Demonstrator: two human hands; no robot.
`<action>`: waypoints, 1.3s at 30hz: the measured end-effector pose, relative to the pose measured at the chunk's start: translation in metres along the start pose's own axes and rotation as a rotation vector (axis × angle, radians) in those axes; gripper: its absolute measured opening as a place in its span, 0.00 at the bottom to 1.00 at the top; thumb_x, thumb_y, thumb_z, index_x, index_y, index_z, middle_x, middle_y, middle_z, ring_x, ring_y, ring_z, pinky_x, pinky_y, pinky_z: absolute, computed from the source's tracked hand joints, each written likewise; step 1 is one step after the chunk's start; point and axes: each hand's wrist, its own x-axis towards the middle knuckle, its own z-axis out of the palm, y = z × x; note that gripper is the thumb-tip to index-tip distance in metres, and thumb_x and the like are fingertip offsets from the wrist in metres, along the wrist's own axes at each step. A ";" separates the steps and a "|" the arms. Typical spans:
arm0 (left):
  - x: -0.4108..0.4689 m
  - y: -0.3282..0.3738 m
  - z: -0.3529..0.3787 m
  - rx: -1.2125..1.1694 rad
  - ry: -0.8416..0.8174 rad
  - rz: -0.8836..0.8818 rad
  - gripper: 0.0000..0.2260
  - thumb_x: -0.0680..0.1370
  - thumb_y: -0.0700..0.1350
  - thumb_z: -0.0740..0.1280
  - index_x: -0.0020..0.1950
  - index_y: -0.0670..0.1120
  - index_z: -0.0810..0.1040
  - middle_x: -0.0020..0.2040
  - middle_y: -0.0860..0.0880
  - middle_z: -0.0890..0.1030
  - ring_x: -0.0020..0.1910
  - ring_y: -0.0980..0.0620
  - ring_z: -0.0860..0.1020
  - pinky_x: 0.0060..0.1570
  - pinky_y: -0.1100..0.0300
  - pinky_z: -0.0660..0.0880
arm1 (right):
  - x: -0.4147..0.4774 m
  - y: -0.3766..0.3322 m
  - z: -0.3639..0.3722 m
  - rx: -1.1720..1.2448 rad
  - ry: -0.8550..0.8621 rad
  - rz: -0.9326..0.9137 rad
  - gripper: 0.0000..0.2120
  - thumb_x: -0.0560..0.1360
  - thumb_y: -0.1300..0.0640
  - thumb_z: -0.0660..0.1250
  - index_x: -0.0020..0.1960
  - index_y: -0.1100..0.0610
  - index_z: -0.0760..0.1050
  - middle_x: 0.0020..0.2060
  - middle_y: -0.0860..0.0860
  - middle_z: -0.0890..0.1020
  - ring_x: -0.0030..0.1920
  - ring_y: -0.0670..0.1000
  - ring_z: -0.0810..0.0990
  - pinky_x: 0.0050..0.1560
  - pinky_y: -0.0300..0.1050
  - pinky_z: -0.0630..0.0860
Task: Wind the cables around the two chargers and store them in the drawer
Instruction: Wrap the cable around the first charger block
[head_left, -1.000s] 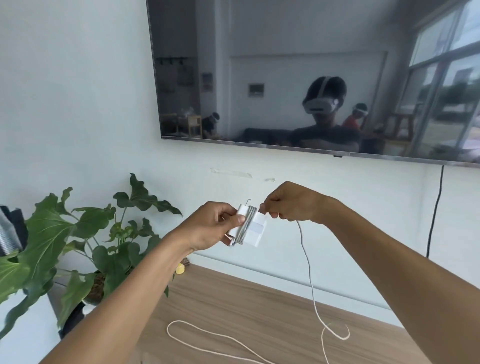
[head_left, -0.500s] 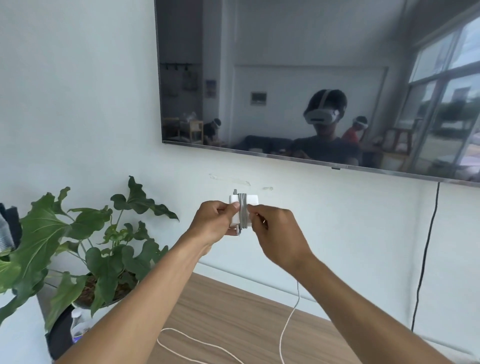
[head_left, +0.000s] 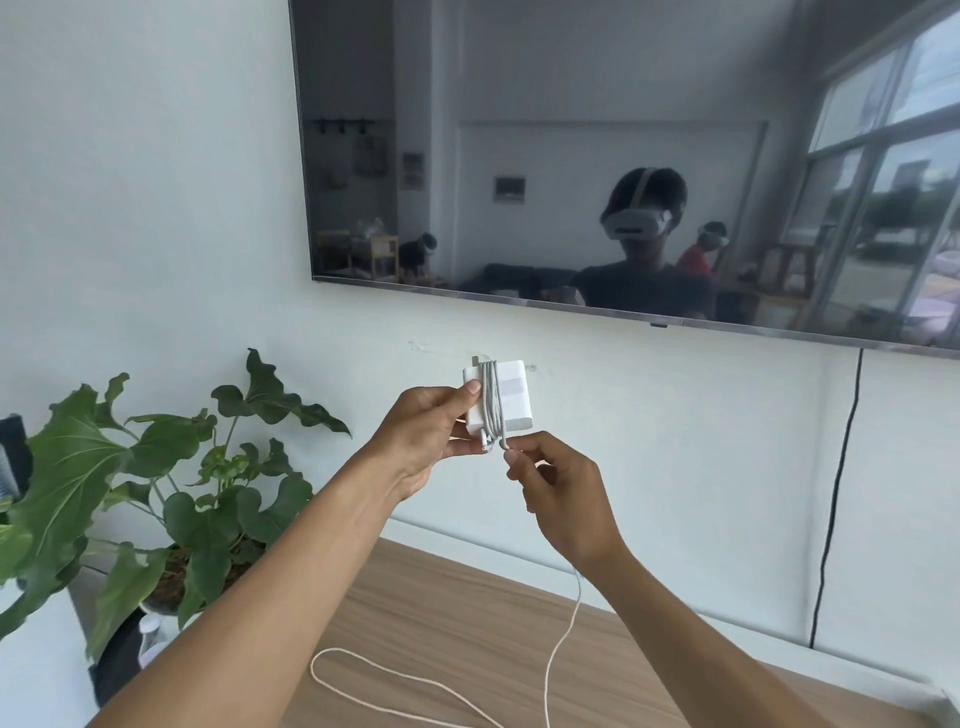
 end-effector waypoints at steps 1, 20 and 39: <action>-0.002 0.001 0.000 0.007 -0.029 0.005 0.13 0.80 0.45 0.64 0.47 0.36 0.81 0.38 0.43 0.81 0.33 0.49 0.80 0.35 0.58 0.81 | 0.003 0.000 -0.003 0.003 -0.011 0.014 0.06 0.77 0.54 0.66 0.44 0.54 0.79 0.30 0.47 0.77 0.25 0.47 0.68 0.29 0.38 0.69; -0.015 -0.009 -0.012 0.608 -0.148 0.116 0.10 0.79 0.45 0.67 0.52 0.38 0.80 0.35 0.51 0.76 0.30 0.54 0.78 0.44 0.51 0.83 | 0.063 -0.063 -0.061 -0.371 -0.375 0.214 0.12 0.77 0.52 0.66 0.43 0.58 0.84 0.29 0.46 0.73 0.29 0.45 0.69 0.28 0.34 0.66; 0.002 0.002 -0.009 0.141 0.176 0.020 0.13 0.79 0.45 0.66 0.43 0.36 0.80 0.32 0.43 0.81 0.26 0.51 0.80 0.31 0.60 0.81 | -0.003 -0.024 -0.002 -0.433 0.016 -0.349 0.12 0.79 0.58 0.62 0.60 0.51 0.78 0.33 0.47 0.75 0.29 0.49 0.69 0.32 0.46 0.72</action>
